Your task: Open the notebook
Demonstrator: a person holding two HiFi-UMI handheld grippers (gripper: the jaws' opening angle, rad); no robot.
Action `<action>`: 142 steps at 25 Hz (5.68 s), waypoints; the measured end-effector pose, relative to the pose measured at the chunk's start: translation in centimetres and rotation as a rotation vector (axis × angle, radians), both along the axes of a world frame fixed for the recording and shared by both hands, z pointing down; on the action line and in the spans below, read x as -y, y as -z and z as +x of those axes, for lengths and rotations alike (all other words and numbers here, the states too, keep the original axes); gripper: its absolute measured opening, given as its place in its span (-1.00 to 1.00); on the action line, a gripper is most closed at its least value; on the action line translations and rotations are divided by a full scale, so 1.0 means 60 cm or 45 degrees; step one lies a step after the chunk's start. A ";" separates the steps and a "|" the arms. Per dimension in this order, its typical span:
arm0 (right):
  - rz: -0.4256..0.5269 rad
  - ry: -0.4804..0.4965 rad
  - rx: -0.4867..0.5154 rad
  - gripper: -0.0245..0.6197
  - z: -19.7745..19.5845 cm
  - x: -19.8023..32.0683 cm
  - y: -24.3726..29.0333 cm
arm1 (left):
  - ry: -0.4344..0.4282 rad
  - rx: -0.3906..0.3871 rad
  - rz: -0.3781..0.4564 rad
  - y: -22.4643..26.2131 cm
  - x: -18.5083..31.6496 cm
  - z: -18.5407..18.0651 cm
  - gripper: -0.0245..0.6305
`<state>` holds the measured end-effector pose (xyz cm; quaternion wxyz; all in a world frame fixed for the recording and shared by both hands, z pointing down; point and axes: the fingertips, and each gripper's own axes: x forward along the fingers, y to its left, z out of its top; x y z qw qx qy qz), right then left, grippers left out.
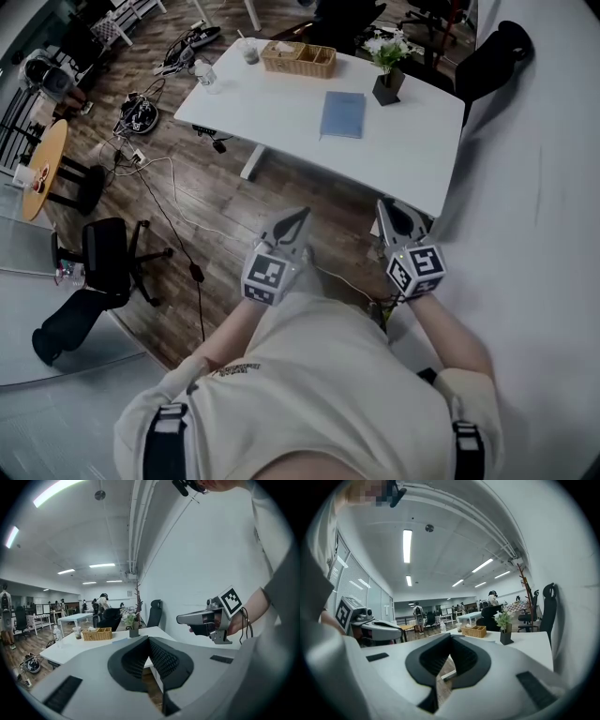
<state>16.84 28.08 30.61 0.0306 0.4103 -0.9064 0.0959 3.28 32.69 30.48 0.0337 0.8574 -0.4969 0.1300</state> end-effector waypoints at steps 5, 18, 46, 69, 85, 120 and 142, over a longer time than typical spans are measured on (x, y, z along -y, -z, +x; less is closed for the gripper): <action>0.031 0.005 -0.010 -0.91 -0.002 0.038 -0.010 | -0.023 0.010 0.014 -0.009 0.044 0.004 -0.93; 0.010 -0.065 -0.010 -0.91 -0.010 0.145 -0.015 | -0.068 0.011 0.031 -0.013 0.187 -0.028 -0.93; -0.441 -0.144 -0.127 -0.91 -0.118 0.498 -0.180 | -0.334 -0.058 -0.354 -0.159 0.584 -0.058 -0.93; -0.787 -0.304 -0.198 -0.91 -0.060 0.617 -0.314 | -0.258 -0.056 -0.707 -0.289 0.699 0.011 -0.93; -1.109 -0.376 -0.190 -0.56 -0.047 0.606 -0.469 | -0.219 -0.064 -1.025 -0.429 0.694 0.095 -0.92; -0.726 0.233 -0.067 -0.80 -0.312 0.588 -0.272 | 0.073 -0.192 -0.915 -0.308 0.678 -0.107 -0.93; -1.194 0.366 0.194 -0.91 -0.462 0.596 -0.446 | 0.370 -0.245 -1.016 -0.404 0.670 -0.275 -0.93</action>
